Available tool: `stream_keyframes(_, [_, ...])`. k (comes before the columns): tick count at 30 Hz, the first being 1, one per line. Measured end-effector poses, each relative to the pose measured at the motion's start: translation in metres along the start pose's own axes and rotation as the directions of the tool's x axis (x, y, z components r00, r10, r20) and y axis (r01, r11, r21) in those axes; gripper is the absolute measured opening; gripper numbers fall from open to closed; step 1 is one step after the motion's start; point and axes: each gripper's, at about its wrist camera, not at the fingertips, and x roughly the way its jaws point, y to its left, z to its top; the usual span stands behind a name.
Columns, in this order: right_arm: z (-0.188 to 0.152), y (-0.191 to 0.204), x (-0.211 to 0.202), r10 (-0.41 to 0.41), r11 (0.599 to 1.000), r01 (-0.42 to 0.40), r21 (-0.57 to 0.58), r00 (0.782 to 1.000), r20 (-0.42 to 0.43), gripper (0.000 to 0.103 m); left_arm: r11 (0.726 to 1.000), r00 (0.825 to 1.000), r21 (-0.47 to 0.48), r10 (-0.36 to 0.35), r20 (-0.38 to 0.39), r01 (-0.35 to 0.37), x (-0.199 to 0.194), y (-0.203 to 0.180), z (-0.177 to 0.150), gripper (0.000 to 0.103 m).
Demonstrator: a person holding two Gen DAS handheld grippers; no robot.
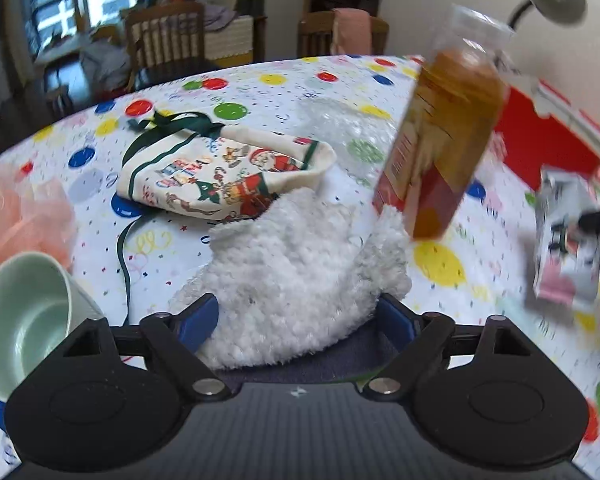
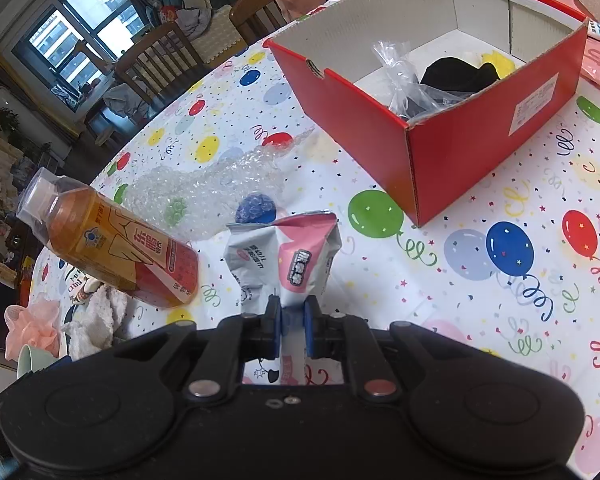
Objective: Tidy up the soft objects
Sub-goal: 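Lift the white fluffy cloth with the left tool while the right tool lifts the snack packet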
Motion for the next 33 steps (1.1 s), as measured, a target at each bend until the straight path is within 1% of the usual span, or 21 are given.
stream_keyframes(1, [0.0, 0.0, 0.0, -0.001, 1.0, 0.001, 0.0, 1.0, 0.0, 0.01, 1.0, 1.0, -0.026, -0.002, -0.002, 0.002, 0.0, 0.003, 0.001, 0.072])
stream_keyframes(3, [0.0, 0.0, 0.0, 0.0, 1.0, 0.0, 0.0, 1.0, 0.0, 0.01, 0.997, 1.0, -0.083, 0.001, -0.002, -0.001, -0.001, 0.011, 0.004, 0.059])
stream_keyframes(4, [0.0, 0.0, 0.0, 0.002, 1.0, -0.002, -0.001, 1.0, 0.0, 0.01, 0.994, 1.0, -0.109, -0.001, -0.003, 0.0, -0.002, 0.015, 0.005, 0.055])
stream_keyframes(5, [0.001, 0.0, 0.0, 0.004, 1.0, -0.004, -0.004, 1.0, 0.0, 0.01, 0.992, 1.0, -0.128, -0.001, -0.004, 0.0, -0.003, 0.019, 0.006, 0.049])
stream_keyframes(6, [0.001, 0.001, 0.0, 0.007, 1.0, -0.007, -0.009, 1.0, 0.0, 0.01, 0.99, 1.0, -0.143, 0.0, -0.006, -0.001, -0.003, 0.022, 0.007, 0.04])
stream_keyframes(7, [0.001, 0.002, 0.0, 0.007, 1.0, -0.007, -0.014, 1.0, 0.001, 0.01, 0.988, 1.0, -0.153, 0.001, -0.007, -0.002, -0.003, 0.024, 0.008, 0.034])
stream_keyframes(8, [0.001, 0.003, 0.0, 0.009, 1.0, -0.009, -0.016, 1.0, 0.001, 0.01, 0.987, 1.0, -0.159, 0.002, -0.006, -0.003, -0.004, 0.026, 0.008, 0.025])
stream_keyframes(9, [0.001, 0.003, -0.001, 0.012, 1.0, -0.012, -0.016, 1.0, 0.0, 0.01, 0.986, 1.0, -0.168, -0.005, -0.003, 0.004, -0.005, 0.028, 0.009, 0.02])
stream_keyframes(11, [0.002, 0.004, -0.001, 0.015, 1.0, -0.015, -0.02, 1.0, 0.0, 0.01, 0.98, 0.999, -0.198, -0.032, 0.0, 0.032, -0.006, 0.03, 0.009, 0.016])
stream_keyframes(15, [0.003, 0.002, -0.004, 0.02, 1.0, -0.02, -0.018, 1.0, 0.003, 0.01, 0.976, 1.0, -0.216, -0.024, 0.016, 0.027, -0.011, 0.025, 0.01, 0.013])
stream_keyframes(18, [0.005, 0.0, -0.01, 0.026, 1.0, -0.026, -0.014, 1.0, 0.006, 0.01, 0.975, 0.999, -0.219, -0.038, 0.032, 0.044, -0.018, 0.022, 0.012, 0.013])
stream_keyframes(21, [0.008, -0.002, -0.02, 0.043, 0.999, -0.043, -0.021, 0.999, 0.012, 0.01, 0.973, 0.998, -0.225, -0.036, 0.046, 0.046, -0.027, 0.019, 0.017, 0.012])
stream_keyframes(27, [0.023, -0.005, -0.051, 0.074, 0.996, -0.072, -0.049, 0.996, 0.044, 0.01, 0.972, 0.995, -0.226, -0.039, 0.09, 0.059, -0.054, 0.009, 0.029, 0.012])
stream_keyframes(33, [0.046, -0.012, -0.076, 0.109, 0.991, -0.102, -0.085, 0.991, 0.082, 0.01, 0.969, 0.991, -0.239, -0.037, 0.131, 0.067, -0.08, 0.0, 0.047, 0.012])
